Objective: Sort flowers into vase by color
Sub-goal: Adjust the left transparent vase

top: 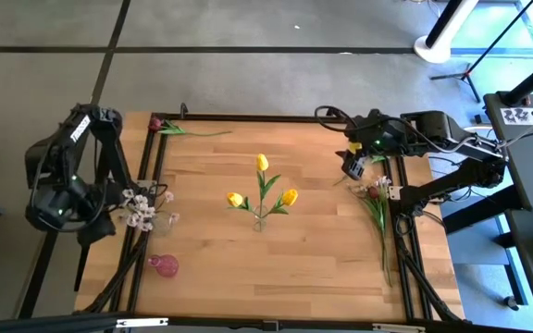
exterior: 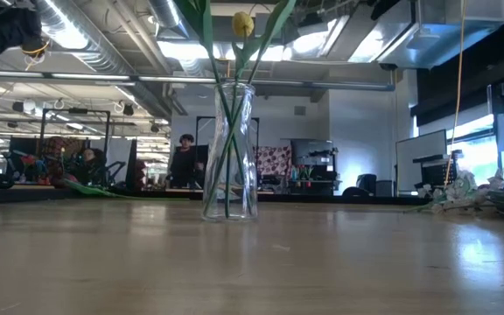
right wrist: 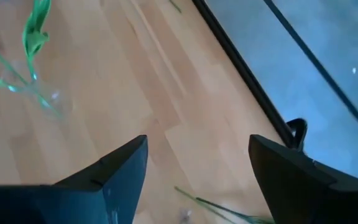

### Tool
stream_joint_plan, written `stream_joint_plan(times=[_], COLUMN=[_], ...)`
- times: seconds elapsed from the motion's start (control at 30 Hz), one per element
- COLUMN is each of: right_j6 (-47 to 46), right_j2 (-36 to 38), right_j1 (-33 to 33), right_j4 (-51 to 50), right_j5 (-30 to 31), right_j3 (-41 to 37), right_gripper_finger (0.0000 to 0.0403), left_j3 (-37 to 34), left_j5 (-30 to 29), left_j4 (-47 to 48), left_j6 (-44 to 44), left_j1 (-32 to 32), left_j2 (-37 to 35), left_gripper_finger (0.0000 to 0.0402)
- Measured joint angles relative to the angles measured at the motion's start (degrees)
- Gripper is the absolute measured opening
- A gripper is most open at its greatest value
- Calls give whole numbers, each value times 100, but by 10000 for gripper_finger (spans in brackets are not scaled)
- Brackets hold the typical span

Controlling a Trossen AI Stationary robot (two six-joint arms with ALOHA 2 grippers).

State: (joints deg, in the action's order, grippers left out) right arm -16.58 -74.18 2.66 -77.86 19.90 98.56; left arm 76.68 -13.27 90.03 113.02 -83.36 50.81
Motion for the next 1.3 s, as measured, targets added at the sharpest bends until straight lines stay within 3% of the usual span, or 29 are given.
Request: stream_joint_plan(times=[0.1,0.3,0.43,0.63,1.0,1.3], right_j6=[-439,-1081,-1391,-1498,-1534,-1491], right_j2=[-1,-1,0,1,-1,-1], right_j1=[0,0,0,0,0,0], right_j4=[11,11,21,38,142,142], right_j5=[0,0,4,53,61,52], right_j3=[0,0,0,0,0,0], right_gripper_finger=[277,277,277,277,277,277], left_j3=[-238,-971,-1337,-1706,-2512,-2767], left_j5=[-299,-161,-601,-1117,-1236,-1290], left_j4=[1,-1,-4,-2,-4,-1], left_j6=[-462,-1151,-1431,-1529,-1413,-1248], left_j1=[-90,-213,-246,-246,-244,-237], left_j2=[-40,-26,-40,-70,-140,-234], left_gripper_finger=[74,74,74,74,74,74])
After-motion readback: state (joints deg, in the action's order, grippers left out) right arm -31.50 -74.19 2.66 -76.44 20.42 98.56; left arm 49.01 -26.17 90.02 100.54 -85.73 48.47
